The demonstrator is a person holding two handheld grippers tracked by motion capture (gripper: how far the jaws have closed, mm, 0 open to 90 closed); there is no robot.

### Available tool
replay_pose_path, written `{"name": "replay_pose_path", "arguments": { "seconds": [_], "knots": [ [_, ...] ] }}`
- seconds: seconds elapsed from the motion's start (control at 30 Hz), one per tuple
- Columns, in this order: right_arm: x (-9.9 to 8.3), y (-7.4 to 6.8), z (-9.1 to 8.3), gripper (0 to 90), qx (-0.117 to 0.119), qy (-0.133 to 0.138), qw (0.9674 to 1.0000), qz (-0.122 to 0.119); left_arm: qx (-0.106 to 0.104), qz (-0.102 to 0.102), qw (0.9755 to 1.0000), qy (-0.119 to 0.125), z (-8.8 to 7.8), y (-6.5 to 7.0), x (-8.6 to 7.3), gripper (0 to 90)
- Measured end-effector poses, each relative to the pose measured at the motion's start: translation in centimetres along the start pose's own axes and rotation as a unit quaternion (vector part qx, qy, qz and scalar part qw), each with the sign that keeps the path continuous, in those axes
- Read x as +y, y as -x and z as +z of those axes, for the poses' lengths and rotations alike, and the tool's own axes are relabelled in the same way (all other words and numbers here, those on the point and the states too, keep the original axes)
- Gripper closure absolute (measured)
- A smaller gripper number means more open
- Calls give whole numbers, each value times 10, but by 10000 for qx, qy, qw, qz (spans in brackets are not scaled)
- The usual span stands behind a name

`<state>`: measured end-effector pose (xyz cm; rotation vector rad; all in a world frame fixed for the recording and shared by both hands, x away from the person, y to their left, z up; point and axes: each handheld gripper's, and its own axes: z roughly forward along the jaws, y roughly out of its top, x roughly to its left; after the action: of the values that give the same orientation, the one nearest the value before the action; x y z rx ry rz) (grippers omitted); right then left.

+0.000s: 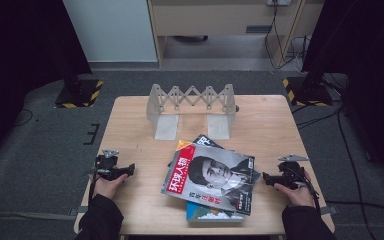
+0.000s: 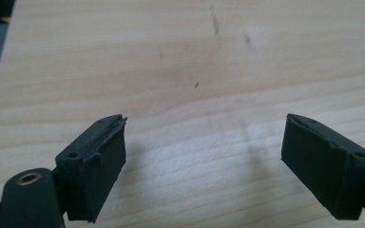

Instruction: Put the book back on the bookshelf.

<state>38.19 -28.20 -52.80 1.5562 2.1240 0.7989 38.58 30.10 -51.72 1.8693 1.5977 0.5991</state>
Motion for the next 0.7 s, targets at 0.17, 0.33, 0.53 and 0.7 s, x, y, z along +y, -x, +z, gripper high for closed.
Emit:
{"name": "replay_pose_path", "arguments": {
  "seconds": [0.17, 0.33, 0.53, 0.7],
  "knots": [
    [8, 1, -12, 78, -30, 206, 9992, 337, -358, -188, 9981, 467, -21, 12, 8, 157],
    [12, 1, -22, 69, 24, 394, 9973, 616, -520, -101, 9972, 531, -27, 19, 10, 160],
    [19, -3, -35, 79, 2, 741, 9948, 700, -749, -159, 9947, 690, -37, 30, 12, 148],
    [26, -13, -55, 72, 193, 1189, 9900, 736, -1115, -191, 9905, 782, -49, 43, 13, 157]
  ]
}}
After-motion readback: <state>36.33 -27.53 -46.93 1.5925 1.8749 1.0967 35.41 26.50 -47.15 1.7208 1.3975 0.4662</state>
